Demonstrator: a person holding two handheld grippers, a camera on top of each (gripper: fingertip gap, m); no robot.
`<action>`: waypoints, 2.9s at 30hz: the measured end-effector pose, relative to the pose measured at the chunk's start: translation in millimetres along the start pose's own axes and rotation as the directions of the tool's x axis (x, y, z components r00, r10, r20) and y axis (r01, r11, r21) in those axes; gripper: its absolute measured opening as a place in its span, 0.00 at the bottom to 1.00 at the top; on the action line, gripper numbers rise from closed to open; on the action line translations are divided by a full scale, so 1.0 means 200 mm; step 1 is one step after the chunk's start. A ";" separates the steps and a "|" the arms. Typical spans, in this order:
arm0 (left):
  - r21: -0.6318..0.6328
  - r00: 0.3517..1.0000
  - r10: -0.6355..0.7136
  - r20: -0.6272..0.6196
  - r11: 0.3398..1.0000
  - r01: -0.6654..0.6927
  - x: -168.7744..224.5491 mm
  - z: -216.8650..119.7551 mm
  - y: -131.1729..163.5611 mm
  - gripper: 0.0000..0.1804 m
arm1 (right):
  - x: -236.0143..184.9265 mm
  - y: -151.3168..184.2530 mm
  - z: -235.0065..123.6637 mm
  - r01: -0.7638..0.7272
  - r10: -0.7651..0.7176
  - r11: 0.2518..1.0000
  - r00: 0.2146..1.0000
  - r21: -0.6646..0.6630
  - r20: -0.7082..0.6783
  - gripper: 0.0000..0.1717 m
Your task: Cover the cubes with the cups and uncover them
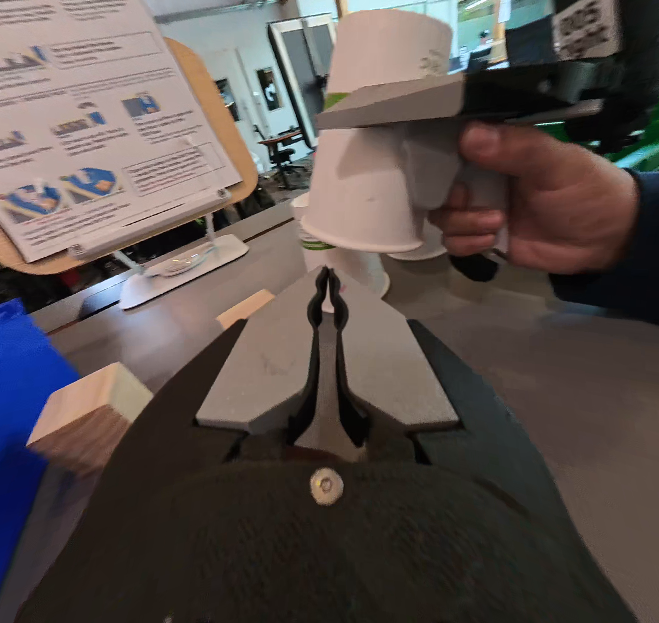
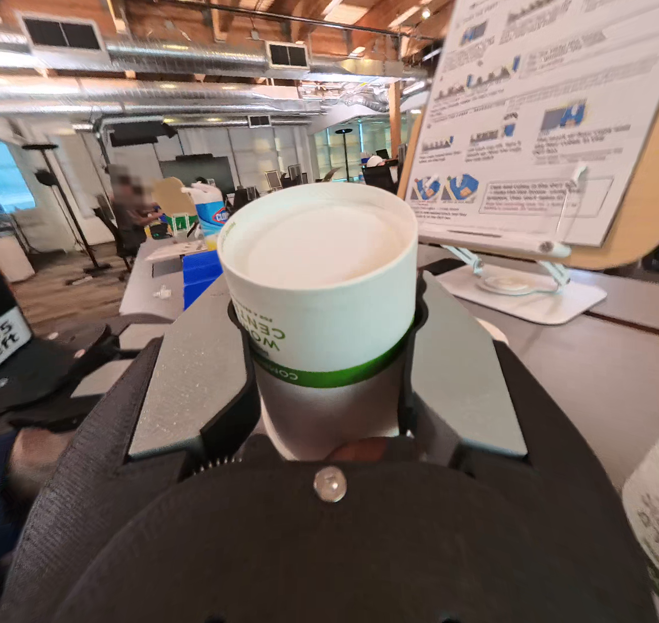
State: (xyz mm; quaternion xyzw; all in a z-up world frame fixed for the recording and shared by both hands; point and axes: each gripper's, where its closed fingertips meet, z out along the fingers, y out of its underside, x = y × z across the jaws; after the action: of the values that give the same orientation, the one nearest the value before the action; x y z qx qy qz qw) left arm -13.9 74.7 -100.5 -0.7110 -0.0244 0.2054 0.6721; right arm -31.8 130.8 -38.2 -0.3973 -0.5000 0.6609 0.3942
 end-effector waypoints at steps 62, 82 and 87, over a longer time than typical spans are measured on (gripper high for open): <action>-0.751 0.968 0.164 0.191 0.659 0.037 -1.33 -0.32 0.39 0.07 | -0.09 0.30 0.31 0.138 -0.171 0.974 0.969 -0.180 -0.180 0.50; 0.264 0.984 -0.170 -0.058 0.948 0.180 -0.15 -0.33 -0.57 0.00 | -0.53 0.05 0.24 -0.548 0.543 0.822 0.668 -0.159 0.508 0.57; 0.284 0.956 -0.276 -0.096 0.913 0.292 -0.11 -0.35 -0.47 0.01 | -0.51 0.08 0.22 -0.501 0.510 0.849 0.699 -0.167 0.501 0.58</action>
State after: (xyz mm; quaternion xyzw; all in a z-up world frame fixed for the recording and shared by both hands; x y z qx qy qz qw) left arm 11.7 10.0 -3.4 -0.5968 -0.0781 0.0878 0.7938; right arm -36.7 19.3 -31.7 -0.3254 -0.4657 0.8219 0.0413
